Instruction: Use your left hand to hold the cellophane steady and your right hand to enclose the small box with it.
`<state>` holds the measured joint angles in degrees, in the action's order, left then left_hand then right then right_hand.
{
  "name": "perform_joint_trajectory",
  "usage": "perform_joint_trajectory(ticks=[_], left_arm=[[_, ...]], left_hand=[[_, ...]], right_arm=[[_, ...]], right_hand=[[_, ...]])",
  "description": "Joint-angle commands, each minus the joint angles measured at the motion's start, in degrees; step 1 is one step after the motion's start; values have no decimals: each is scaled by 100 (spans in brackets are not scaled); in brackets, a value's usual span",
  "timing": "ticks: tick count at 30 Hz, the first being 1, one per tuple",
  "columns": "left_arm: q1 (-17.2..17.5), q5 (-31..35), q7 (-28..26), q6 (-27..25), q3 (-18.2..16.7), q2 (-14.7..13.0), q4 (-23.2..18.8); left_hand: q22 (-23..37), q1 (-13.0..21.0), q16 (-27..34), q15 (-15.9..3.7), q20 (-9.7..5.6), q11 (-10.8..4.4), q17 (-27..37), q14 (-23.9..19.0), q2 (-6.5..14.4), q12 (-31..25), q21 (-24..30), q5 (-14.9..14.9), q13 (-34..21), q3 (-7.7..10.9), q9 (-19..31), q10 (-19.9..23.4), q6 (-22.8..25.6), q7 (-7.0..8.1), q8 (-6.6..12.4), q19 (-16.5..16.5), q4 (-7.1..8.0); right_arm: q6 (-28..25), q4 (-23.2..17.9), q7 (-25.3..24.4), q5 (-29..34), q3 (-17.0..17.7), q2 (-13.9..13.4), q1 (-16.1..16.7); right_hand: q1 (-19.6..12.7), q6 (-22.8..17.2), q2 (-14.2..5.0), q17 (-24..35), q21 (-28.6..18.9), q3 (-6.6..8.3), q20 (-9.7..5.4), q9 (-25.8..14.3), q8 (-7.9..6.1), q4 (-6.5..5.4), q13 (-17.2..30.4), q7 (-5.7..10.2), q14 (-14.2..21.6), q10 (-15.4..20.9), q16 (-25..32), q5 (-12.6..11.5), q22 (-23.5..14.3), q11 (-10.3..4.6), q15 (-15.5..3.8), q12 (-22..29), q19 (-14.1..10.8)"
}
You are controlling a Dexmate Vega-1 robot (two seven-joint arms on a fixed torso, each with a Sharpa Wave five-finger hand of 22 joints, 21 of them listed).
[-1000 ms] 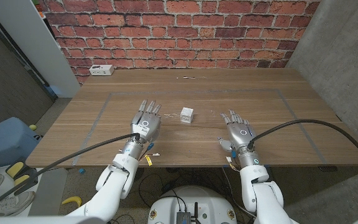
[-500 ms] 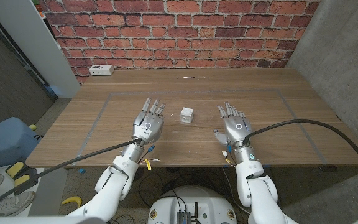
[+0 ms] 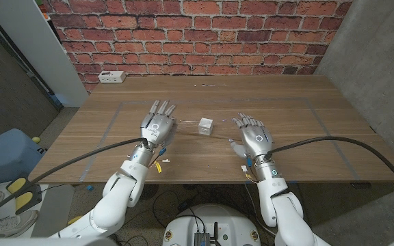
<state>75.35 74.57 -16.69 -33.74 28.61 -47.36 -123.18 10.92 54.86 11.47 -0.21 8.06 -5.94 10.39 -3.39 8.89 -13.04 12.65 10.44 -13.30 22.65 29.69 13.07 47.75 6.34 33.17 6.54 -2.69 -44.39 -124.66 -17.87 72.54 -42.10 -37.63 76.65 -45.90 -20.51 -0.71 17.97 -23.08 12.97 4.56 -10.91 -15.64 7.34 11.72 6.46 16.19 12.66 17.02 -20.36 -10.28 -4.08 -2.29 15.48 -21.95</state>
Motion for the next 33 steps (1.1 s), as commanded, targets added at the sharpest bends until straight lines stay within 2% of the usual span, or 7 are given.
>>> perform_joint_trajectory(ticks=[1, 13, 19, 23, 26, 30, 33], left_arm=[[-504, -953, -105, 244, -92, 154, 130], [-992, -1170, 154, 150, 87, 187, 212], [-1230, -1330, 434, 145, 152, 166, 235], [-1404, -1393, 581, 117, 228, 197, 310], [-1536, -1500, 674, 119, 279, 241, 400], [-1713, -1559, 725, 135, 391, 276, 546], [-1859, -1620, 777, 162, 469, 306, 652]], left_hand=[[12, 91, -19, -24, -21, -9, 3, -22, 77, -41, 38, 27, -12, 19, -16, 66, 165, 21, 20, 4, -80], [9, 177, -22, -34, -11, 8, -3, -33, 127, -62, 33, 4, -2, 56, -65, 150, 189, -160, 33, 0, -175], [9, 183, -21, -28, -13, 45, -1, -36, 137, -64, 33, -11, 1, 59, -83, 172, 189, -194, 37, 2, -191], [8, 192, -27, -25, -20, 40, -2, -26, 134, -63, 31, -16, 2, 62, -93, 178, 231, -205, 54, -2, -208], [8, 204, -35, -22, -17, 24, -6, -12, 127, -59, 28, -16, 4, 66, -104, 178, 249, -228, 62, -7, -229], [7, 217, -38, -8, -16, 42, -8, -9, 125, -56, 25, -13, 7, 72, -120, 181, 275, -260, 73, -15, -253], [7, 222, -39, -4, -15, 55, -8, -5, 126, -55, 25, -10, 8, 74, -130, 186, 286, -279, 77, -15, -265]], right_arm=[[418, 103, -833, -446, 170, -4, 168], [878, -2, -1112, -998, 303, -247, 236], [1002, -108, -737, -1172, 308, -348, 123], [1169, -68, -834, -1322, 334, -349, 78], [1106, 159, -1422, -1191, 302, -117, 83], [1058, 325, -2050, -1251, 349, 136, 109], [1027, 519, -2659, -1293, 370, 381, 113]], right_hand=[[5, -239, -63, 25, -46, 6, -2, -12, -60, -40, 21, -5, 221, 210, 96, 21, -10, -16, -457, 58, -174], [-135, -1317, -266, 105, -118, 119, -158, -1, -264, 29, 43, 28, 1089, 1214, 447, 88, -22, -29, -829, 282, -605], [-321, -1378, -537, 133, -115, 298, -221, 6, -207, 72, 46, 71, 1004, 1255, 406, 120, -26, -53, -860, 237, -648], [-212, -1164, -590, 133, -103, 301, -217, 9, -52, -1, 45, 11, 897, 1164, 339, 228, -30, -1, -781, 150, -649], [-47, -1005, -517, 128, -79, 233, -164, 7, 68, -57, 48, -20, 786, 1069, 272, 340, -33, 3, -674, 67, -618], [267, -199, -431, 145, 138, 139, -84, -15, 479, -109, 59, -79, 75, 216, -62, 575, -33, 78, -327, -377, -227], [304, 403, -398, 152, 232, 147, -44, -24, 581, -67, 68, -185, -158, -131, -186, 614, -28, 125, -205, -476, -98]])
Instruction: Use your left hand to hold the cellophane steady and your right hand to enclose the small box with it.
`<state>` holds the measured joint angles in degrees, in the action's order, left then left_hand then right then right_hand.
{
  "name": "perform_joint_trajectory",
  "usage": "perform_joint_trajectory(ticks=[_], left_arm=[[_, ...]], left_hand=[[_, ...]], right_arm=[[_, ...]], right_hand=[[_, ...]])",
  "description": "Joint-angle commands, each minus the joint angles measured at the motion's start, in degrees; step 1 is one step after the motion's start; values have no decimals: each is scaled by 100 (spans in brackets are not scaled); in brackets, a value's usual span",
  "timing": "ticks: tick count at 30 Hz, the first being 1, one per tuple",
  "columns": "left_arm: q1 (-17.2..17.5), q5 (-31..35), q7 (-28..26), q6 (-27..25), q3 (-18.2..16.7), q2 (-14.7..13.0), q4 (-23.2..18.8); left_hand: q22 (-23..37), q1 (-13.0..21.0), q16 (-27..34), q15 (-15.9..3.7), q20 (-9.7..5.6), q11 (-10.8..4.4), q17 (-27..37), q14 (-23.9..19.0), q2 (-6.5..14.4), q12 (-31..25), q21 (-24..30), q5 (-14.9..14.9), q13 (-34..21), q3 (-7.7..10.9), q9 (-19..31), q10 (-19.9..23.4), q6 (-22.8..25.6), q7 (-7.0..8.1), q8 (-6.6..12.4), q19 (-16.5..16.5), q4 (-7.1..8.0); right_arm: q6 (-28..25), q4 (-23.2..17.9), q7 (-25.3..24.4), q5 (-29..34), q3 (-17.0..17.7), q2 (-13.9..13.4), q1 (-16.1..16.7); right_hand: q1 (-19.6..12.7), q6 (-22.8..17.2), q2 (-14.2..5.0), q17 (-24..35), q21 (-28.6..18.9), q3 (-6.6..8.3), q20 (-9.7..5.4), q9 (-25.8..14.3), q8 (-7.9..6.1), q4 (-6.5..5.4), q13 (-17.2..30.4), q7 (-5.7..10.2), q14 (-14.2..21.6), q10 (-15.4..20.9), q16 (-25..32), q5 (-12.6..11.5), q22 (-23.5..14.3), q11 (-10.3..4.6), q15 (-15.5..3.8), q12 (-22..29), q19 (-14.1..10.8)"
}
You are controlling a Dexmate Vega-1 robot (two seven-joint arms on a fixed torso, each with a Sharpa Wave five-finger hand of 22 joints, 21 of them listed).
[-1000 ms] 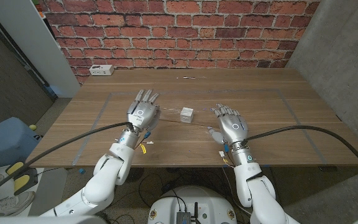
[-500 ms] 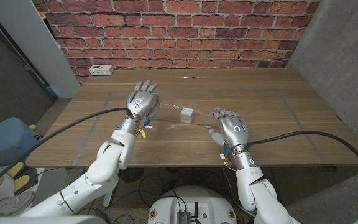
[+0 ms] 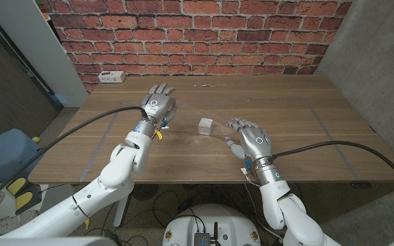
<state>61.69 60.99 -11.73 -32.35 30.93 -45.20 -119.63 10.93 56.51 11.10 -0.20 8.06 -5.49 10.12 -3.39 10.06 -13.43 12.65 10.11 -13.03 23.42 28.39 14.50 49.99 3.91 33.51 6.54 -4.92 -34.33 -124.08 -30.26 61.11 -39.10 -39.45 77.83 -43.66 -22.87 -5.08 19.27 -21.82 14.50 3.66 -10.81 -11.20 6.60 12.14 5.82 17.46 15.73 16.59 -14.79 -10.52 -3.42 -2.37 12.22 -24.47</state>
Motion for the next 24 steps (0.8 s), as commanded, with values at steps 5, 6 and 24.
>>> perform_joint_trajectory(ticks=[5, 6, 24], left_arm=[[-751, -289, 366, 43, 390, 145, 485], [-803, -289, 364, 50, 423, 161, 531], [-1608, -455, 505, -36, 941, 536, 1360]], left_hand=[[5, 64, -5, -9, -9, 15, 17, -1, 5, -15, 21, 26, -16, -1, -15, 50, 83, -68, 51, -22, -61], [5, 64, -5, -6, -5, 19, 18, -1, 4, -14, 20, 27, -16, -1, -17, 51, 80, -62, 50, -25, -63], [4, 88, -10, -1, -8, 29, 7, -10, -28, -23, 19, 55, -8, 5, -76, 115, 190, -124, 89, -29, -148]], right_arm=[[250, 704, -2226, -282, 78, 668, -40], [315, 698, -2230, -282, 66, 592, -53], [1120, 482, -1539, -308, -53, -70, -378]], right_hand=[[-228, 424, -45, 19, 69, 180, -25, -40, -54, 208, 41, -95, 43, -76, -43, 74, -3, 29, -380, 37, -67], [-314, 237, -63, 25, 34, 237, -67, -38, -116, 247, 46, -54, 241, 143, 27, 88, -5, -52, -475, 109, -199], [-761, -1185, -69, -7, -190, 607, -480, -13, -427, 339, 55, 87, 1541, 1321, 383, 210, -22, -145, -1043, 376, -883]])
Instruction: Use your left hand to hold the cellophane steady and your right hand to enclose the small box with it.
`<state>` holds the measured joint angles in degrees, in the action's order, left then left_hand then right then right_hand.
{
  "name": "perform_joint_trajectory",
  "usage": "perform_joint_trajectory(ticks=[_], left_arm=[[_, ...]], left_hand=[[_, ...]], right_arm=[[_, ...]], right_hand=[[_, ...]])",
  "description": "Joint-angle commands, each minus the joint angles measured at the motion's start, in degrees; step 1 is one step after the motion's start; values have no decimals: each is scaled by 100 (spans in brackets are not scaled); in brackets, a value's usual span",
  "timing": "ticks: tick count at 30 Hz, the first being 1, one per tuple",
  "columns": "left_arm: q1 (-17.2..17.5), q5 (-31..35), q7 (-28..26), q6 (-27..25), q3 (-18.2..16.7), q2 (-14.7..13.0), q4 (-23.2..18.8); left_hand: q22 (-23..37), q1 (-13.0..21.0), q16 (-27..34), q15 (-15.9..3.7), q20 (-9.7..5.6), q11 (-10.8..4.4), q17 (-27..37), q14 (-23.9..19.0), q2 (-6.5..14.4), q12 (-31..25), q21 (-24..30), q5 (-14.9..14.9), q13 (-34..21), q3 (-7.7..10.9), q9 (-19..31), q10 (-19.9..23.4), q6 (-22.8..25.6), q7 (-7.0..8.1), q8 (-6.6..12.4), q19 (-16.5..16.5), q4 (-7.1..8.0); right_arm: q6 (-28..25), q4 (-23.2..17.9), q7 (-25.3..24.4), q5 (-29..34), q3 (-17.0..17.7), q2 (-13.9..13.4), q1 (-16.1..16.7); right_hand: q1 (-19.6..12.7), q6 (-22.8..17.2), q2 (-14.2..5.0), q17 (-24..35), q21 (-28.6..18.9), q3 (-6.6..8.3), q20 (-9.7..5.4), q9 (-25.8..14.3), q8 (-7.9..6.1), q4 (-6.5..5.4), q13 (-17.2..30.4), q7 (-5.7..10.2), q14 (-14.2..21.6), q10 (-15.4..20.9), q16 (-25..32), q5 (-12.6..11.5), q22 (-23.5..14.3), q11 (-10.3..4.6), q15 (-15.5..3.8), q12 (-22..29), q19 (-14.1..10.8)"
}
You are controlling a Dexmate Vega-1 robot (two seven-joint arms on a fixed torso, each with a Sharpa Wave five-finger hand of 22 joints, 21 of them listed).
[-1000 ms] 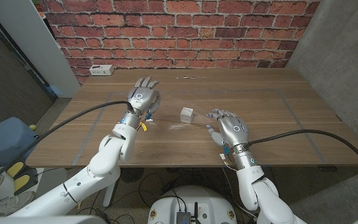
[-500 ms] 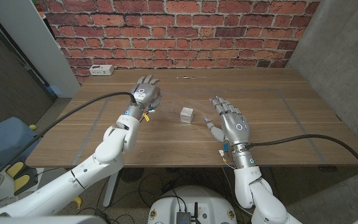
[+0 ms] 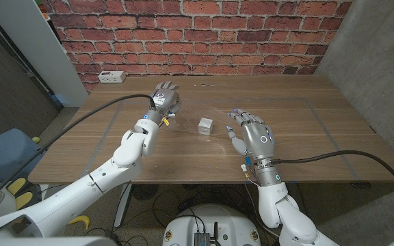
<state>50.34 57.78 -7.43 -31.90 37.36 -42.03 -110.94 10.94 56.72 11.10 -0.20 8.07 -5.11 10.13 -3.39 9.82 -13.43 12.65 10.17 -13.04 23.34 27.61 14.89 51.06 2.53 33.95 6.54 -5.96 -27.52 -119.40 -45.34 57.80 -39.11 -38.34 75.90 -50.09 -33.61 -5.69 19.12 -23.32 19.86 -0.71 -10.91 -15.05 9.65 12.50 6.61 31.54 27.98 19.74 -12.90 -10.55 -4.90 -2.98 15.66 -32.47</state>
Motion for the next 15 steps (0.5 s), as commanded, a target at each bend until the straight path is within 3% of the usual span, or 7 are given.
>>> perform_joint_trajectory(ticks=[1, 10, 13, 15], left_arm=[[-515, -128, 84, -100, 334, 238, 535], [-842, -156, 162, -286, 625, 441, 882], [-933, -133, 198, -377, 720, 494, 959], [-976, -151, 180, -403, 760, 521, 1006]], left_hand=[[3, 70, -9, -6, -7, -10, 5, -15, -6, -25, 20, 51, -7, 14, -3, 86, 92, 10, 48, -26, -51], [3, 90, -13, -14, 15, 13, -4, -32, -30, -35, 19, 82, -1, 23, -47, 145, 208, -91, 84, -30, -117], [3, 91, -15, -18, 15, 2, -6, -37, -44, -37, 21, 88, 0, 22, -57, 157, 224, -96, 88, -25, -134], [3, 87, -16, -11, 25, 8, -7, -37, -49, -34, 21, 93, 1, 20, -65, 158, 251, -113, 96, -26, -140]], right_arm=[[468, 17, -23, 41, -55, -193, -203], [627, 34, 128, 106, -43, -252, -310], [682, -56, 435, 42, -16, -353, -333], [671, -150, 809, -1, -1, -431, -366]], right_hand=[[-142, -160, -4, 10, -45, 82, -57, -2, -53, 39, 18, 19, 162, 137, 77, 22, -20, -2, -981, 43, -93], [-233, -301, 52, 20, -84, 120, -132, 2, -51, 50, 18, 9, 267, 224, 100, 37, -25, 5, -978, 35, -182], [-257, -318, 28, 28, -101, 148, -156, 4, -40, 35, 18, 9, 354, 257, 127, 36, -27, -1, -989, 34, -219], [-342, -484, 23, 88, -166, 176, -197, 7, -52, 31, 21, 21, 647, 457, 267, 50, -37, -11, -1004, 78, -352]])
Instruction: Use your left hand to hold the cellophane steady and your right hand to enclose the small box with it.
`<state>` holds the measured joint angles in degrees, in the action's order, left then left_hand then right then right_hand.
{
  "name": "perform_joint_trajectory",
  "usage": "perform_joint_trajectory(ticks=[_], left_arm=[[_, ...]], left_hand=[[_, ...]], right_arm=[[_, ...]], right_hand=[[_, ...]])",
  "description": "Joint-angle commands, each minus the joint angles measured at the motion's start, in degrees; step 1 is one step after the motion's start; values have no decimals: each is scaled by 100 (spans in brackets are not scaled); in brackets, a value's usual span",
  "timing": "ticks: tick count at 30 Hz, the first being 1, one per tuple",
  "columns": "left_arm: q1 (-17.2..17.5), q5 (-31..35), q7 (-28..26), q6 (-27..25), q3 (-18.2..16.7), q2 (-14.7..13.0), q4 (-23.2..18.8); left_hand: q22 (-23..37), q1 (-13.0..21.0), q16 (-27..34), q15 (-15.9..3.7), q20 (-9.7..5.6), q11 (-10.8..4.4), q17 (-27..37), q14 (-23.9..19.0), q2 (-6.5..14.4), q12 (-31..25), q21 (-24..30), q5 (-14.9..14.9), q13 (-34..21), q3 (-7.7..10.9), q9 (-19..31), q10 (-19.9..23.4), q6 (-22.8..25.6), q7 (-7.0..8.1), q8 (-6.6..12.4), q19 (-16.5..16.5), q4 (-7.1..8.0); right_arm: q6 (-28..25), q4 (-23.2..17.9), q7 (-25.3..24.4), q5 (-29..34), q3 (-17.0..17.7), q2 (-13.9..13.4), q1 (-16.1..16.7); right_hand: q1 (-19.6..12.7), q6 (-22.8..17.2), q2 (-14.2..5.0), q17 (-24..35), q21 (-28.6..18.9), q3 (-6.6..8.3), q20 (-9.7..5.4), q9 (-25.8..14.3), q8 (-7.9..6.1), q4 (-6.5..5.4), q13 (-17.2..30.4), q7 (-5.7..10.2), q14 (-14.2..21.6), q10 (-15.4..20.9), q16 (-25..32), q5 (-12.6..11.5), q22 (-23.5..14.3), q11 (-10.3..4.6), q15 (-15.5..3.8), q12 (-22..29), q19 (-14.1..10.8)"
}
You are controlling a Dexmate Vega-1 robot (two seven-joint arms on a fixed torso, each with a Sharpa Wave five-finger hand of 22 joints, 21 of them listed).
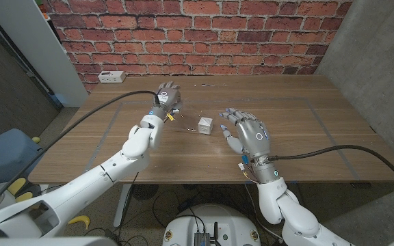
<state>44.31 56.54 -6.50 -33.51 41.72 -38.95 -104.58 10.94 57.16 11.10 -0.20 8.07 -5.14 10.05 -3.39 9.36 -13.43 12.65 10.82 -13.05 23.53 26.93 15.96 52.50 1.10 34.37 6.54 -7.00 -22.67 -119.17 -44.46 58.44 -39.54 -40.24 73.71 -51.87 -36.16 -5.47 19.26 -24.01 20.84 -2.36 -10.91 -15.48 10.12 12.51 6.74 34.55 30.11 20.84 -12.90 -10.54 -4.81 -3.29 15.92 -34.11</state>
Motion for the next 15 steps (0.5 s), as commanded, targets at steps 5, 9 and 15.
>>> perform_joint_trajectory(ticks=[5, 9, 15], left_arm=[[-479, -44, 135, -317, 432, 243, 429], [-542, -78, 142, -341, 493, 251, 466], [-631, -99, 213, -394, 585, 256, 499]], left_hand=[[3, 40, -21, -8, 32, 16, 0, -36, -11, -24, 21, 39, 4, 2, -6, 38, 113, 25, 56, -28, -53], [3, 31, -21, -7, 38, 23, 2, -36, -7, -20, 19, 47, 5, 0, -7, 36, 97, 41, 53, -33, -56], [3, 18, -26, -3, 46, 30, 5, -22, -6, -16, 16, 56, 7, -3, -19, 35, 74, 63, 42, -41, -60]], right_arm=[[136, -284, 1534, -224, 65, -308, -257], [11, -364, 2421, -455, 79, -312, -432], [-104, -273, 3172, -726, 31, -210, -723]], right_hand=[[-127, -372, 8, 67, -132, 93, -51, 7, 6, -86, 21, -27, 292, 312, 85, 94, -51, 36, -898, 26, -215], [94, -93, 27, 5, -71, 60, 7, -2, 202, -210, 15, -57, -49, 99, -143, 149, -47, 72, -825, -138, -4], [396, 355, 27, -106, 67, -4, 133, -16, 433, -316, 0, -88, -583, -327, -461, 192, -21, 163, -688, -386, 314]])
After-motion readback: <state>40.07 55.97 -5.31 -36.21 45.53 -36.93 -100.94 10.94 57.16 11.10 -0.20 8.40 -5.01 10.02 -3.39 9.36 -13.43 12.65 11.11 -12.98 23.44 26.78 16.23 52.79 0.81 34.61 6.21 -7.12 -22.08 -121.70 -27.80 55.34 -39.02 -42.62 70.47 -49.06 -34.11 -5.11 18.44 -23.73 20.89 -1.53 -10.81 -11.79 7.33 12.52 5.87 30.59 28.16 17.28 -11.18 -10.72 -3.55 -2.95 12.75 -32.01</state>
